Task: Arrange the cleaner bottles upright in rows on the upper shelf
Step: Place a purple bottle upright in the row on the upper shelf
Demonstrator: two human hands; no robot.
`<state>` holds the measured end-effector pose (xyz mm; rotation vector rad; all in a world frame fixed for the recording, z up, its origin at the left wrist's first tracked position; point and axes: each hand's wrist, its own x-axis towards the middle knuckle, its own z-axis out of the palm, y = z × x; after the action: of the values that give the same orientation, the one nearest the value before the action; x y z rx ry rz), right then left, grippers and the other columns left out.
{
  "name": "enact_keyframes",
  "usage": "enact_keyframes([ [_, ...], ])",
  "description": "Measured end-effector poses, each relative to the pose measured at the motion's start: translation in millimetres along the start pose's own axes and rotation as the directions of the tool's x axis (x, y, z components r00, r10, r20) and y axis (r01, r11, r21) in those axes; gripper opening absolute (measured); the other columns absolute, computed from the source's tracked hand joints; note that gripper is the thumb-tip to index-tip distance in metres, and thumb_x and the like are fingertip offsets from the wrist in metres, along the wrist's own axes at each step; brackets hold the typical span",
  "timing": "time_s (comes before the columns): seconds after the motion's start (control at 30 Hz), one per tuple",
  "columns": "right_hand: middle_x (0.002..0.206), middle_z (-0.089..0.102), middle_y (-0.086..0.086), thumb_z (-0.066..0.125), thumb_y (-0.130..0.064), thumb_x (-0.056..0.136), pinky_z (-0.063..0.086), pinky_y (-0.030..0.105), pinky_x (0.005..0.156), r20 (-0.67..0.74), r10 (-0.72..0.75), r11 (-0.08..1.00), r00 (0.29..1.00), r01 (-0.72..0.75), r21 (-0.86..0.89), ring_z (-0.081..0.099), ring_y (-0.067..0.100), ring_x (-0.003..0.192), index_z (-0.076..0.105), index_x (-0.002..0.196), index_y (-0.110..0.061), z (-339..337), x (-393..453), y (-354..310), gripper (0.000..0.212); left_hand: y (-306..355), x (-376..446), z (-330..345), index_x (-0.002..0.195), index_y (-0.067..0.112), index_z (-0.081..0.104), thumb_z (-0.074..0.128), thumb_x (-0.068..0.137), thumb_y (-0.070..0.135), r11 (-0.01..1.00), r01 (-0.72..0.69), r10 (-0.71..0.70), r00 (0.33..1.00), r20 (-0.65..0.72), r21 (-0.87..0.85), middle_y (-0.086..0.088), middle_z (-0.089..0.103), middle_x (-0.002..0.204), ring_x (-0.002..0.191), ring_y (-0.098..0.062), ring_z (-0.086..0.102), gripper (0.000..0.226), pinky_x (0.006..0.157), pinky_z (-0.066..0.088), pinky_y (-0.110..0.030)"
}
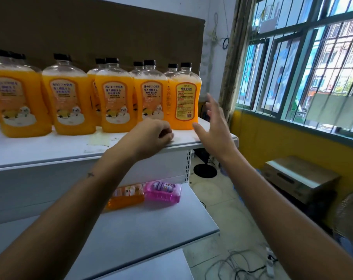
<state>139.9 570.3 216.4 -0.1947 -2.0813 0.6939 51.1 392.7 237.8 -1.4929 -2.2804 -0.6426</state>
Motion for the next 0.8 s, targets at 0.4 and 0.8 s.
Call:
enact_keyframes([
  [0.4, 0.13, 0.055, -0.002, 0.056, -0.011, 0.091, 0.051, 0.032, 0.099, -0.05, 0.142, 0.951, 0.989, -0.122, 0.283, 0.054, 0.009, 0.121, 0.044, 0.14, -0.012, 45.5, -152.8, 80.2, 0.051, 16.9, -109.9, 78.3, 0.1, 0.016, 0.066, 0.05, 0.096, 0.028, 0.911, -0.148, -0.019, 0.918, -0.397, -0.385, 0.004, 0.068, 0.09, 0.08, -0.007, 0.065, 0.02, 0.074, 0.047, -0.014],
  [0.8, 0.152, 0.034, 0.02, 0.078, -0.026, 0.084, 0.035, 0.048, 0.114, 0.452, 0.376, 0.926, 0.809, -0.347, -0.148, 0.038, 0.035, 0.137, 0.028, 0.152, -0.002, 176.0, -126.6, 181.0, 0.089, -76.4, -97.2, 240.0, 0.142, 0.018, 0.037, 0.052, 0.098, 0.04, 0.406, 0.682, -0.592, 0.703, 0.394, -0.608, 0.004, 0.049, 0.13, 0.124, -0.017, 0.048, 0.052, 0.099, 0.042, -0.034],
])
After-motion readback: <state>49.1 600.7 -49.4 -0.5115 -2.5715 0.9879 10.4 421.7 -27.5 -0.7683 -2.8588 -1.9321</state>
